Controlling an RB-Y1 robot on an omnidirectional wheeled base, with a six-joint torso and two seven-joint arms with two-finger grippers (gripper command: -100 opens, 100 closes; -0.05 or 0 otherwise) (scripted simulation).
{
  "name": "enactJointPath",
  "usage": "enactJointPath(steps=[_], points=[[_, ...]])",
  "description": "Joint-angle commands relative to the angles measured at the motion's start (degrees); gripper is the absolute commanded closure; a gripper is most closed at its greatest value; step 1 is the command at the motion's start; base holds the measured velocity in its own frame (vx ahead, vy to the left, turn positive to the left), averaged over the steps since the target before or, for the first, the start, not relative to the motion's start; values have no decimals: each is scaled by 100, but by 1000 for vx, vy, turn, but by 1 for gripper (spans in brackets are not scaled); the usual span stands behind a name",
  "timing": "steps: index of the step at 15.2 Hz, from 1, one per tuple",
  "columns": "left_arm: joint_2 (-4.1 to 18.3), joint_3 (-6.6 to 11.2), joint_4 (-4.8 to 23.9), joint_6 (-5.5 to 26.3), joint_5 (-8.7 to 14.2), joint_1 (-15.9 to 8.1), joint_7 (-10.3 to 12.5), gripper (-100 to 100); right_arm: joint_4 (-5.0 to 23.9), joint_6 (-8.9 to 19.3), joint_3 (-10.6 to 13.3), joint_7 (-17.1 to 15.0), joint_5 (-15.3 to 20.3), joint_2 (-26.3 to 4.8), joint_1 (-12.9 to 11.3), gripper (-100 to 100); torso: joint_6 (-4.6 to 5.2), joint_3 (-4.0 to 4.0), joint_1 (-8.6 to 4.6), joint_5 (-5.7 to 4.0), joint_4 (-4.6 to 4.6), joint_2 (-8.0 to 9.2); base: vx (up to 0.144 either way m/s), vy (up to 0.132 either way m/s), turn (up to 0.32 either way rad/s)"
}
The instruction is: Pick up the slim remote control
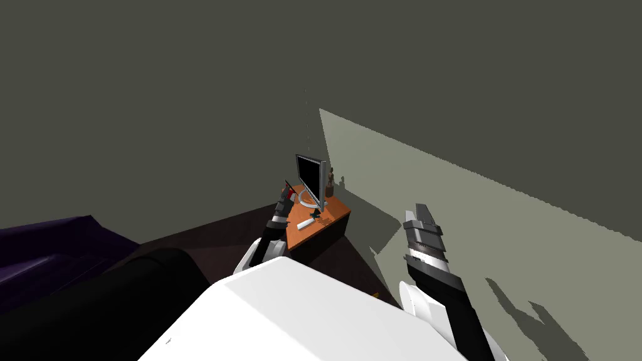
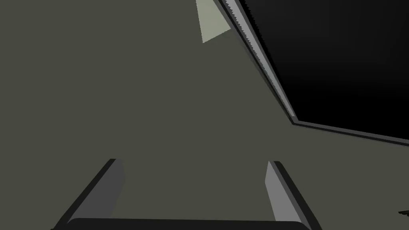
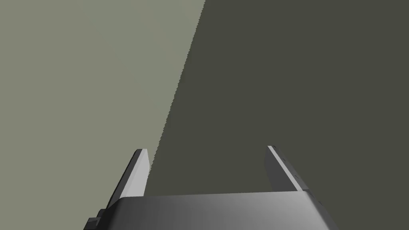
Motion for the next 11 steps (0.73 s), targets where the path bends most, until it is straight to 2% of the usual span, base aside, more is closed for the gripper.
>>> enactJointPath(steps=[1, 2, 5, 6, 8, 11], points=[[259, 74, 78, 142, 44, -13, 32, -100, 0, 0, 0, 0, 0, 0, 0, 0, 0, 0, 0, 0, 0, 0, 7, -7, -69], [259, 74, 78, 142, 44, -13, 32, -100, 0, 0, 0, 0, 0, 0, 0, 0, 2, -1, 0, 0, 0, -2, 12, -9, -76], [564, 255, 269, 490, 151, -44, 111, -100, 0, 0, 0, 0, 0, 0, 0, 0, 2, -4, -1, 0, -2, -6, 19, -12, -125], [564, 255, 269, 490, 151, -44, 111, -100, 0, 0, 1, 0, 0, 0, 0, 0, 3, -5, -3, 0, -2, -9, 29, -11, -107], [731, 428, 451, 779, 253, -73, 186, -100, 0, 0, 0, 0, 0, 0, 0, 0, 2, -7, -2, 0, -3, -12, 34, -15, -138], [803, 527, 557, 1013, 311, -90, 229, -100, 0, 0, 0, 0, 0, 0, 0, 0, 2, -8, -4, 0, -3, -14, 28, -14, -111]])
